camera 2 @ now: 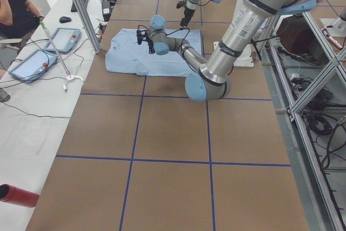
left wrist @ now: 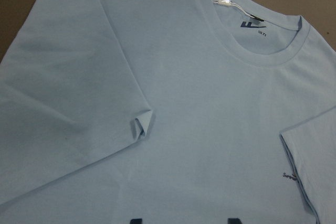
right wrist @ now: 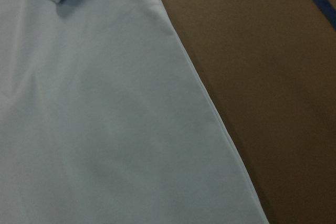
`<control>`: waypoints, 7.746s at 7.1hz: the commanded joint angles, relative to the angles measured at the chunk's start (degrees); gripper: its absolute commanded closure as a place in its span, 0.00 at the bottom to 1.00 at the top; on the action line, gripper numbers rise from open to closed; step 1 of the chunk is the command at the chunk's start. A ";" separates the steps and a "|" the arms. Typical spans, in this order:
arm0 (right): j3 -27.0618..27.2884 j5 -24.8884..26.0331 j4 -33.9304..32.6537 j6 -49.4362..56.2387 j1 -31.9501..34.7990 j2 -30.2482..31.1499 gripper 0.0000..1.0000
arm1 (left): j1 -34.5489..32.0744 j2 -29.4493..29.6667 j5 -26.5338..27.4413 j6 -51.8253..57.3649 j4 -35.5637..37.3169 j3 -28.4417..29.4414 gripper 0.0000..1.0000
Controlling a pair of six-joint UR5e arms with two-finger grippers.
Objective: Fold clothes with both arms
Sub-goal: 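Fold the sleeve inward with the left gripper while the right moves to the hem, then grasp both hem corners nearest the robot with the left and right grippers, then lift the hem with both grippers and fold it toward the collar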
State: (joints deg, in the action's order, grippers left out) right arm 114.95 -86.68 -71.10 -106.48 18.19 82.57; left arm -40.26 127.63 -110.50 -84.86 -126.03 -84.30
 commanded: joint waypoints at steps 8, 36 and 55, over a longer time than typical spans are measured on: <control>4.14 2.30 -3.17 -17.62 -9.75 6.02 0.38 | 0.79 -1.86 6.08 -0.48 -0.18 -3.68 0.37; 12.05 0.63 -4.05 -16.75 -12.56 10.50 1.00 | 33.75 -22.80 28.05 -22.89 29.93 -35.65 1.00; -54.47 -6.58 1.40 30.96 29.01 -39.59 1.00 | 0.27 3.06 27.88 5.37 -1.76 15.12 0.72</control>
State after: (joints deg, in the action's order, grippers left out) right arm 62.27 -94.30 -70.02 -76.86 47.37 43.66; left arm -39.65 130.38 -82.59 -82.19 -127.14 -70.32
